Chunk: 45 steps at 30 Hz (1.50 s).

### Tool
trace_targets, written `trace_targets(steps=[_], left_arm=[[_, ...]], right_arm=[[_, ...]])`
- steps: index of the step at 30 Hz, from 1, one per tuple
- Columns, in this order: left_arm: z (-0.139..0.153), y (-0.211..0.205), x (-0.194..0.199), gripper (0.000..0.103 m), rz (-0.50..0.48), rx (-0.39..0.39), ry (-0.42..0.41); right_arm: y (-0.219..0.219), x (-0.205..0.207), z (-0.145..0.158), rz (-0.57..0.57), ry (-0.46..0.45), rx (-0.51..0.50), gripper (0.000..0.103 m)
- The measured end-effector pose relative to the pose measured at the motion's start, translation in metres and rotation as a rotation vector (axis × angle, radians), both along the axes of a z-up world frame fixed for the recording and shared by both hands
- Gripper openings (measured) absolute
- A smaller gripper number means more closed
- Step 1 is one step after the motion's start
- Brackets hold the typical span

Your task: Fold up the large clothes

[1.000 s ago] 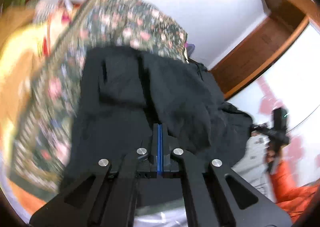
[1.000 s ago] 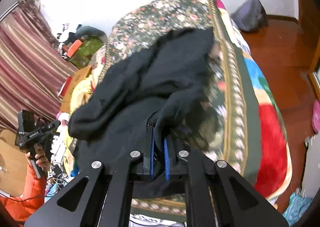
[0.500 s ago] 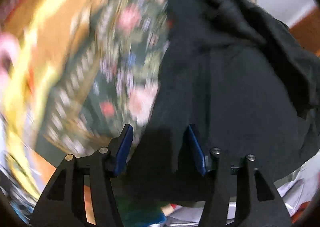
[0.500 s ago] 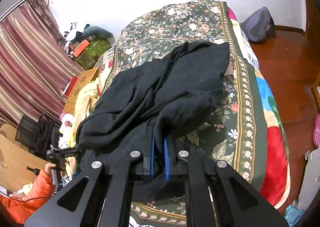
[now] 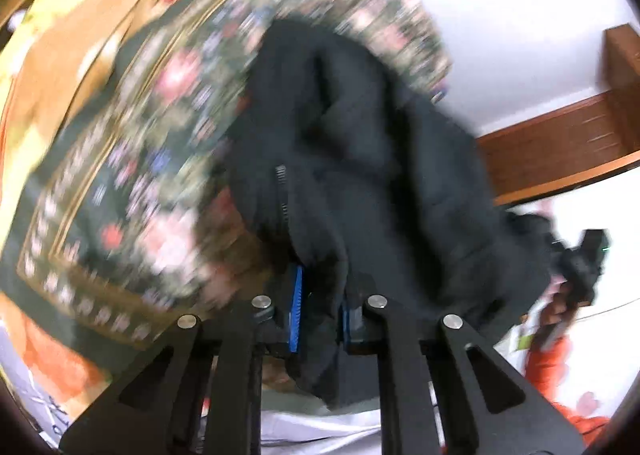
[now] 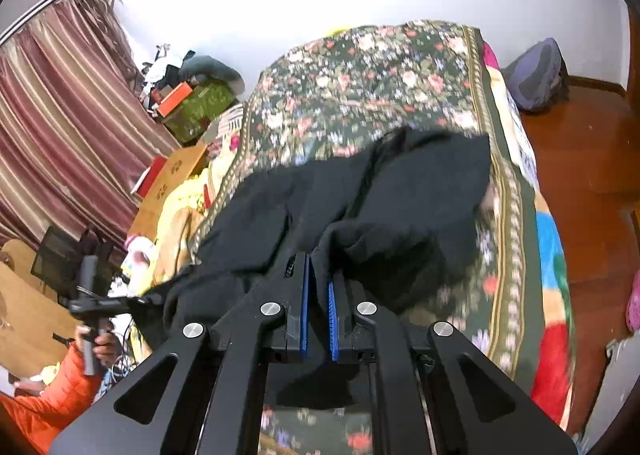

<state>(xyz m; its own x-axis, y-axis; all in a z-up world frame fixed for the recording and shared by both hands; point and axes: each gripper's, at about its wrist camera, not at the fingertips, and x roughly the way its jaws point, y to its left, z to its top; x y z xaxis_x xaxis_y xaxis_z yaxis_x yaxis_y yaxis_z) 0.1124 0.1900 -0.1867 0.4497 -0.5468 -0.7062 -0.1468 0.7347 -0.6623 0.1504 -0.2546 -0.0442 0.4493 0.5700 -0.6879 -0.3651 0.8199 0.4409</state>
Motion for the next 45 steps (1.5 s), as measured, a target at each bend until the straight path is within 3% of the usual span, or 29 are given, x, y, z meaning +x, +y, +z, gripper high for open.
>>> trace_targets(steps=[5,10,14,19,22,24,26,33,35,37,39,41,45], left_arm=[[0.062,-0.007,0.051,0.013,-0.005,0.047,-0.135],[0.079,0.008,0.119,0.013,0.032,0.089,-0.2],[0.06,0.022,0.173,0.013,0.081,0.144,-0.191],[-0.002,0.025,0.235,0.014,0.064,0.334,-0.126],[-0.044,0.024,0.258,0.016,0.014,0.366,-0.062],[-0.062,0.023,0.264,0.016,-0.02,0.343,-0.045],[-0.061,0.022,0.262,0.016,-0.025,0.347,-0.052],[-0.044,0.014,0.253,0.017,-0.05,0.461,-0.034],[-0.04,0.01,0.25,0.017,-0.064,0.5,-0.036],[-0.04,0.004,0.249,0.017,-0.082,0.552,-0.034],[-0.04,-0.001,0.246,0.017,-0.084,0.591,-0.03],[-0.036,0.0,0.243,0.017,-0.071,0.606,-0.033],[-0.028,0.007,0.238,0.018,-0.037,0.587,-0.026]], right_arm=[[0.009,0.045,0.007,0.005,-0.039,-0.009,0.006],[0.003,0.097,-0.012,-0.053,-0.03,-0.028,0.006],[-0.017,0.136,-0.042,-0.126,0.02,-0.017,0.006],[-0.037,0.175,-0.083,-0.202,0.102,-0.028,0.005],[-0.045,0.187,-0.104,-0.21,0.143,-0.005,0.005],[-0.05,0.188,-0.107,-0.201,0.155,0.029,0.005],[-0.051,0.185,-0.103,-0.194,0.163,0.034,0.006],[-0.061,0.171,-0.078,-0.179,0.211,-0.048,0.012],[-0.056,0.164,-0.069,-0.174,0.177,-0.121,0.016],[-0.051,0.149,-0.052,-0.194,0.091,-0.271,0.038],[-0.05,0.139,-0.04,-0.225,0.013,-0.347,0.047],[-0.044,0.126,-0.027,-0.221,-0.044,-0.374,0.047],[-0.013,0.108,-0.009,-0.127,-0.111,-0.327,0.047]])
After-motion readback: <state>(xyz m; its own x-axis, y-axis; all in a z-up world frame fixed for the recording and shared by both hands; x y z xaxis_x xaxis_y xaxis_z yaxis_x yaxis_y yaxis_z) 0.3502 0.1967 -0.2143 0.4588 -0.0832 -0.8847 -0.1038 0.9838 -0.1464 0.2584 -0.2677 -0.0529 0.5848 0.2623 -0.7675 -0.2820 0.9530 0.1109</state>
